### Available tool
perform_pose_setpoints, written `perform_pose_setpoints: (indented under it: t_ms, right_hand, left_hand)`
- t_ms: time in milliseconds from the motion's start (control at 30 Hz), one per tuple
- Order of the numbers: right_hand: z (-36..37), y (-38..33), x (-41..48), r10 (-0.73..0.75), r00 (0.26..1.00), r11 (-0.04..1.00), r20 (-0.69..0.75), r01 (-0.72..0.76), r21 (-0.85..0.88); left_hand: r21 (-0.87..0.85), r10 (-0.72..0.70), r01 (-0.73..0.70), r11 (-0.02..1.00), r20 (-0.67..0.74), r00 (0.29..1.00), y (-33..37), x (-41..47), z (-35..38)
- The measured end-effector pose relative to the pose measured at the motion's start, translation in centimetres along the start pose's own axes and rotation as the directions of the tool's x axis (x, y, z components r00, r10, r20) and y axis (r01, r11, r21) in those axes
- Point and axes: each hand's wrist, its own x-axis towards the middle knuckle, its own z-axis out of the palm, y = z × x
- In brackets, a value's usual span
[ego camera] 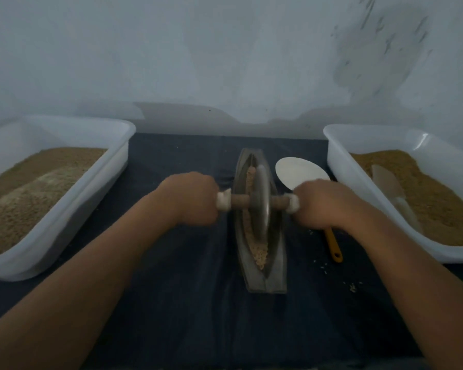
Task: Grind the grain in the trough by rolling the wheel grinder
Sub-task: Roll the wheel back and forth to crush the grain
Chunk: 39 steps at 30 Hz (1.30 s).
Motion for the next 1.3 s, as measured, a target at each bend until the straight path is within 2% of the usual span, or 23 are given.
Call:
perform_pose_setpoints:
  t_ms: [33,67,133,167,233,300,367,433,500,567,633,667,733,800,867,933,1000,1100,1133,1167,1200,1267,1300]
  right_hand:
    - [-0.1,0.2,-1.9,-0.029,0.987,0.998,0.158,0.02,0.057]
    - [-0.1,0.3,-3.5,-0.069,0.964,0.994,0.259,0.044,0.103]
    - [0.1,0.5,-4.7,-0.109,0.95,0.99,0.293,0.078,0.115]
    - [0.3,0.5,-4.2,-0.089,0.964,0.994,0.251,0.07,0.083]
    - [0.4,-0.1,-1.9,-0.006,1.0,1.0,0.027,0.006,0.01]
    - [0.1,-0.8,1.1,0.057,0.962,0.998,-0.267,-0.062,-0.011]
    - [-0.3,-1.1,3.1,0.086,0.907,0.996,-0.412,-0.081,0.029]
    - [-0.2,-1.0,3.7,0.075,0.898,0.997,-0.434,-0.063,0.042]
    - [0.2,-0.8,3.1,0.048,0.907,0.999,-0.419,-0.049,0.007]
    - [1.1,-0.3,1.1,0.027,0.953,0.999,-0.301,-0.032,-0.013]
    - [2.0,0.3,-2.0,-0.022,0.988,1.0,-0.152,0.018,-0.025]
    - [2.3,0.6,-3.5,-0.051,0.991,0.999,-0.12,0.049,-0.022]
    - [2.4,1.0,-4.4,-0.081,0.992,0.997,-0.095,0.08,-0.013]
    - [2.1,0.7,-2.7,-0.065,0.993,0.998,-0.101,0.063,-0.02]
    - [1.2,0.0,0.5,0.008,0.98,1.0,-0.198,-0.013,-0.024]
    - [0.0,-0.6,3.4,0.071,0.948,0.996,-0.31,-0.086,-0.036]
    - [-0.5,-1.0,4.5,0.082,0.929,0.987,-0.36,-0.125,-0.098]
    - [-0.5,-1.5,2.9,0.014,0.909,0.982,-0.417,-0.09,-0.163]
    - [-0.5,-1.5,1.8,-0.003,0.922,0.989,-0.387,-0.056,-0.14]
    - [-0.6,-1.4,0.5,-0.013,0.958,0.994,-0.286,-0.018,-0.104]
    - [-0.7,-1.2,-0.9,-0.023,0.992,0.998,-0.123,0.016,-0.061]
    - [-0.9,-0.7,-3.4,-0.058,0.976,0.998,0.209,0.051,0.038]
    - [-0.9,-0.6,-4.2,-0.08,0.951,0.996,0.299,0.062,0.069]
  left_hand:
    - [-0.005,0.057,-0.057,0.998,0.079,0.995,0.0,-1.4,-0.1]
    - [-0.013,0.096,-0.095,0.995,0.131,0.987,0.0,-2.3,-0.2]
    - [-0.026,0.112,-0.109,0.994,0.177,0.978,0.0,-2.6,0.0]
    - [-0.017,0.098,-0.097,0.995,0.17,0.981,0.0,-2.0,0.0]
    - [0.044,0.041,-0.043,0.998,0.04,0.998,0.0,0.5,-0.2]
    - [0.08,-0.062,0.075,0.994,-0.146,0.987,-0.1,3.4,-0.9]
    - [0.071,-0.141,0.161,0.984,-0.23,0.963,0.1,5.5,-1.9]
    - [0.088,-0.148,0.177,0.98,-0.267,0.952,0.6,6.1,-2.1]
    - [0.109,-0.118,0.147,0.983,-0.233,0.965,0.7,4.9,-1.8]
    - [0.082,-0.032,0.038,0.996,-0.076,0.997,0.5,2.4,-1.2]
    - [0.017,0.045,-0.047,0.999,0.09,0.995,-0.1,-0.2,-0.3]
    - [0.005,0.07,-0.071,0.997,0.123,0.99,-0.3,-1.2,0.1]
    - [0.029,0.08,-0.082,0.996,0.084,0.993,-0.6,-1.9,1.1]
    - [0.07,0.037,-0.034,0.997,-0.043,0.998,-0.4,-0.9,1.6]
    - [0.096,-0.042,0.065,0.993,-0.225,0.973,-0.2,1.6,1.5]
    - [0.079,-0.12,0.156,0.985,-0.344,0.931,-0.1,4.0,1.0]
    - [0.041,-0.151,0.178,0.983,-0.364,0.919,-0.3,5.5,0.9]
    - [-0.016,-0.13,0.13,0.991,-0.236,0.963,-0.8,4.8,1.3]
    - [-0.036,-0.099,0.094,0.995,-0.174,0.98,-1.0,3.6,1.5]
    - [-0.053,-0.058,0.052,0.997,-0.121,0.991,-1.1,2.0,1.7]
    - [-0.055,-0.01,0.005,0.998,-0.091,0.996,-1.2,0.3,2.0]
    - [-0.024,0.081,-0.083,0.996,-0.099,0.992,-1.1,-2.9,2.4]
    - [-0.008,0.104,-0.105,0.994,-0.114,0.988,-1.0,-3.7,2.7]
